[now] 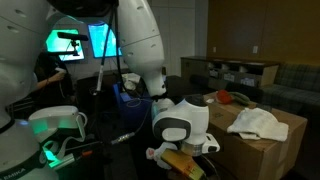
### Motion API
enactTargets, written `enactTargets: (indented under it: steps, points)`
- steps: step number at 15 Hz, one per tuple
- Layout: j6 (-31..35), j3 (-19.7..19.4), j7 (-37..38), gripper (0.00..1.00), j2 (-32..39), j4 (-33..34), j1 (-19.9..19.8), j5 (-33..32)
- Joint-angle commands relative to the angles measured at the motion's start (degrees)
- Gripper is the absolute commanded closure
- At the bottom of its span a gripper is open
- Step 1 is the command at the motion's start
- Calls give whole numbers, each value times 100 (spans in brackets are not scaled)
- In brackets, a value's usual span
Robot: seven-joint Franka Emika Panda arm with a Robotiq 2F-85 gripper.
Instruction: Switch between all the objects on the box and on the table
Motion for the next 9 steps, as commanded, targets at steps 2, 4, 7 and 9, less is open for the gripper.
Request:
enactTargets:
  steps: [2,4,7,9]
  points:
    - [445,-284,1030,60,260,40,302,-617]
    - [559,-371,1413,48,224,-37,380,-846]
    - [794,-510,1847,25,64,-189,503,-1194]
    - [1086,-662,2049,10,-56,-314,659,-1420]
